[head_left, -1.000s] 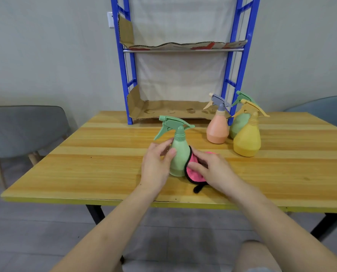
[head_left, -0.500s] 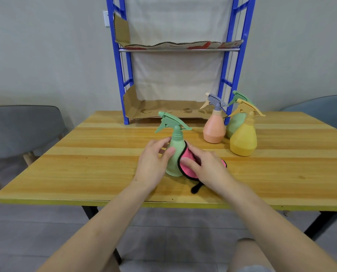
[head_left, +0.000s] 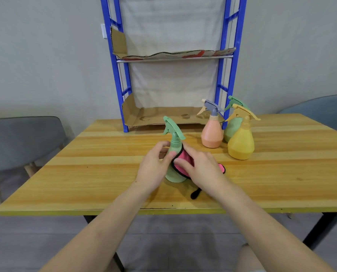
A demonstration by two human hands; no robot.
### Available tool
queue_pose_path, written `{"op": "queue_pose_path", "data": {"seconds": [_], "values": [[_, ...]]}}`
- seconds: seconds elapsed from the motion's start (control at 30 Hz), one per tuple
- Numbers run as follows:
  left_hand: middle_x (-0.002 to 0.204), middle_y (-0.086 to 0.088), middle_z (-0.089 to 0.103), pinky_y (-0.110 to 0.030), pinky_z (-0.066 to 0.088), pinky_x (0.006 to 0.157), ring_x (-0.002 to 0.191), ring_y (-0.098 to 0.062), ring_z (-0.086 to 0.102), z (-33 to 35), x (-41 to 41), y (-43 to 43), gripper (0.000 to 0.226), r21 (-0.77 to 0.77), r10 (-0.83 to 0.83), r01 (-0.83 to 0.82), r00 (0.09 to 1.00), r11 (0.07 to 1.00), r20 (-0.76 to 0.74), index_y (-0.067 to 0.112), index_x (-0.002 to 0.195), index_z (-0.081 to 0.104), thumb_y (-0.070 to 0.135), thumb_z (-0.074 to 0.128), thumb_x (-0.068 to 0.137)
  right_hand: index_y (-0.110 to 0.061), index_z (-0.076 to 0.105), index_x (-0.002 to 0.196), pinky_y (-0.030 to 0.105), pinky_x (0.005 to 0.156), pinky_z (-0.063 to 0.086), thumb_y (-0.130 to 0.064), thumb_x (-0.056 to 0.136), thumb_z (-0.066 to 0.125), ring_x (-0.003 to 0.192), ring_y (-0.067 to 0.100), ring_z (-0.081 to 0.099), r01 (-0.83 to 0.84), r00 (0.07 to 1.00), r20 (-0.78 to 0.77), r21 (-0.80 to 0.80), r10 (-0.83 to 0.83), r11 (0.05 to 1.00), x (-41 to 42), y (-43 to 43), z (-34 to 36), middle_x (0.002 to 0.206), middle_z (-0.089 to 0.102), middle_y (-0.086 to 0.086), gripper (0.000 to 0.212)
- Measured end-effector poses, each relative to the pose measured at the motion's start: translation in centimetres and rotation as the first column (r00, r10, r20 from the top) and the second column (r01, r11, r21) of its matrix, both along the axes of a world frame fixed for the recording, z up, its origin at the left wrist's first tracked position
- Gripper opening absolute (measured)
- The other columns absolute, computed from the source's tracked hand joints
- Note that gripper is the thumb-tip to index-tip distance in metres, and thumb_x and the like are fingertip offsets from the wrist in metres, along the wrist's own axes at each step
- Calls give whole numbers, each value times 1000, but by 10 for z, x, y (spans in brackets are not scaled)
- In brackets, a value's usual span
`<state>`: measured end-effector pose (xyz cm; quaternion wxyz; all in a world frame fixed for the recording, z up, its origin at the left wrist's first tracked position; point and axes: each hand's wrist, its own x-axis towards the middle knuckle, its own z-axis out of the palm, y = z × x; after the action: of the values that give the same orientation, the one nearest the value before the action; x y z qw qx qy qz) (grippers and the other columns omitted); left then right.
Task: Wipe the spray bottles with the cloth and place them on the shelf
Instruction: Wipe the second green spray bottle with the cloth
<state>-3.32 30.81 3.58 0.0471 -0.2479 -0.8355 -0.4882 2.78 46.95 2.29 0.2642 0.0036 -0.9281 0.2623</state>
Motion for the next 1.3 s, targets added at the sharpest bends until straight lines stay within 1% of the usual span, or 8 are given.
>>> {"op": "queue_pose_path", "data": {"seconds": [0.1, 0.3, 0.47, 0.6, 0.8, 1.0, 1.17, 1.3], "values": [[121, 15, 62, -49, 52, 102, 110, -6, 63, -1, -3, -2, 41, -34, 22, -23, 999, 999, -38, 45, 125, 60, 64, 53, 90, -30, 36, 161, 30, 83, 43, -50, 100, 59, 109, 27, 64, -6, 1000, 31, -16, 6, 1000, -1, -2, -2, 121, 73, 4, 68], [116, 16, 65, -42, 55, 96, 106, -4, 64, 2, 1, -2, 32, -27, 29, -29, 999, 999, -31, 35, 134, 58, 44, 57, 103, -27, 36, 160, 38, 91, 51, -54, 98, 61, 110, 27, 65, 18, 982, 186, 61, -29, 998, 9, 14, -24, 115, 73, 6, 73], [111, 17, 70, -42, 56, 94, 108, -5, 65, 0, 1, -1, 29, -15, 28, -28, 999, 999, -22, 38, 129, 55, 41, 62, 101, -23, 35, 161, 24, 79, 35, -41, 98, 67, 109, 25, 61, 1, 996, 84, 32, -4, 999, 12, 2, -13, 112, 71, 6, 72], [124, 16, 66, -51, 51, 102, 117, -8, 62, -4, -1, 2, 28, -36, 33, -35, 997, 999, -63, 44, 130, 55, 44, 57, 102, -27, 32, 162, 17, 86, 34, -35, 99, 67, 121, 22, 59, -35, 999, -38, -48, 33, 998, 4, -6, -7, 136, 67, 1, 72], [117, 15, 60, -49, 52, 99, 106, -8, 61, -5, 2, 6, 35, -73, 87, -96, 990, 993, -113, 39, 137, 55, 48, 51, 104, -20, 30, 163, 34, 101, 43, -47, 101, 59, 127, 28, 58, 42, 986, 160, -2, -42, 999, 15, 5, -20, 136, 66, 8, 73], [112, 13, 69, -44, 56, 89, 104, -11, 65, 0, 7, 12, 33, -21, 100, -101, 993, 995, -68, 35, 129, 51, 48, 59, 100, -22, 39, 157, 28, 77, 36, -42, 99, 65, 111, 27, 62, 27, 994, 104, 58, -33, 998, 13, -3, -8, 117, 71, 5, 66], [118, 10, 70, -48, 57, 94, 107, -13, 67, 6, 1, 5, 33, 29, -19, 18, 999, 999, 35, 31, 136, 55, 37, 58, 103, -24, 28, 163, 29, 102, 40, -36, 101, 63, 132, 22, 55, -26, 1000, 5, -42, 26, 999, 2, -12, -6, 147, 60, 0, 72], [124, 9, 66, -49, 56, 96, 111, -15, 66, 7, 2, 6, 37, -48, -12, 13, 1000, 999, 10, 29, 142, 49, 37, 54, 106, -21, 33, 162, 36, 99, 45, -48, 104, 52, 123, 27, 61, 47, 985, 167, -20, -43, 999, 11, 0, -16, 132, 68, 7, 67]]}}
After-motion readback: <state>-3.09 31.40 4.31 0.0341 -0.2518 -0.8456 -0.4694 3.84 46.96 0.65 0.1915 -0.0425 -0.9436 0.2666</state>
